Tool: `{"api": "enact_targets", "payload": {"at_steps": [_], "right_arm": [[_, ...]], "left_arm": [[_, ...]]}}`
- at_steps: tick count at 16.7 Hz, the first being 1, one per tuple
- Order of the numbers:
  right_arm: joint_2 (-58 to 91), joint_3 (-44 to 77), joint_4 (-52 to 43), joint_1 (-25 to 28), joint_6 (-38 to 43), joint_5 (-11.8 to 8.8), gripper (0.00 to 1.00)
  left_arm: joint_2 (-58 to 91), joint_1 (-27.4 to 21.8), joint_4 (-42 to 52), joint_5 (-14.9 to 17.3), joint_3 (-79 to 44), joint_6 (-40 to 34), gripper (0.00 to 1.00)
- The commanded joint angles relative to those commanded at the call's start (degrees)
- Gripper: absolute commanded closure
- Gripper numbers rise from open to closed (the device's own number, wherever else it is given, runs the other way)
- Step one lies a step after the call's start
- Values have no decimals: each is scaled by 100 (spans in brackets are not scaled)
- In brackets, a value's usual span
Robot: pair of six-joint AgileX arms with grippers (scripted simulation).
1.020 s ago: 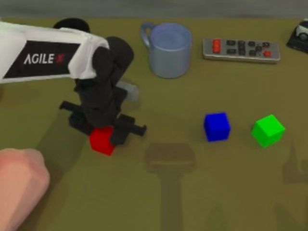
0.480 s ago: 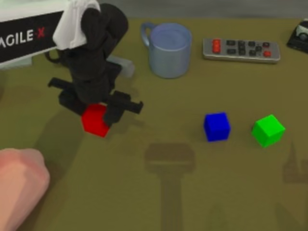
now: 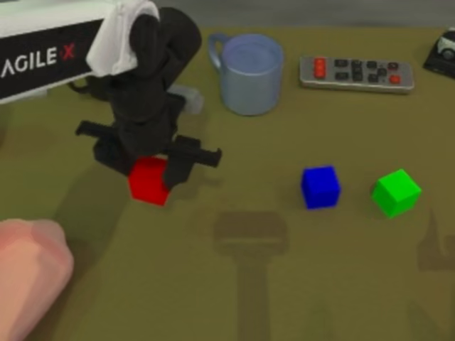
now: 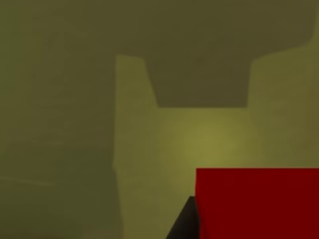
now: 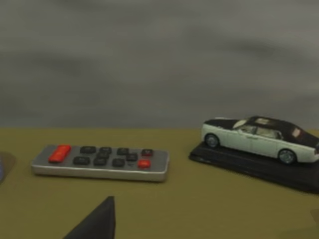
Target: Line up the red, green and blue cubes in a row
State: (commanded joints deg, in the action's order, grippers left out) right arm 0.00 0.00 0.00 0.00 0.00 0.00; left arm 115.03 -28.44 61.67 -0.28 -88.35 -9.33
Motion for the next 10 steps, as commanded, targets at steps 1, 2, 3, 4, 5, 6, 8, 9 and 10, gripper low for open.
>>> {"api": "enact_targets", "payload": {"at_steps": [1,2,3,4,5,6,8,9,10], "right_arm": [[0,0,0,0,0,0,0],[0,0,0,0,0,0,0],[0,0,0,0,0,0,0],[0,0,0,0,0,0,0],[0,0,0,0,0,0,0],[0,0,0,0,0,0,0],[0,0,0,0,0,0,0],[0,0,0,0,0,0,0],[0,0,0,0,0,0,0]], "left_arm": [[-42,-82,26,-10,24,-271,100],[-88,-172,56,-20,57,-582,100],[-136,-266,89,-30,94,-918,100],[-184,-363,122,-39,132,-1261,100],[-234,-460,154,-48,169,-1597,100],[-286,-553,181,-57,204,-1913,100],[-401,-709,209,-72,264,-2413,100],[-451,-765,213,-78,286,-2574,100],[-488,-803,214,-83,300,-2674,100]]}}
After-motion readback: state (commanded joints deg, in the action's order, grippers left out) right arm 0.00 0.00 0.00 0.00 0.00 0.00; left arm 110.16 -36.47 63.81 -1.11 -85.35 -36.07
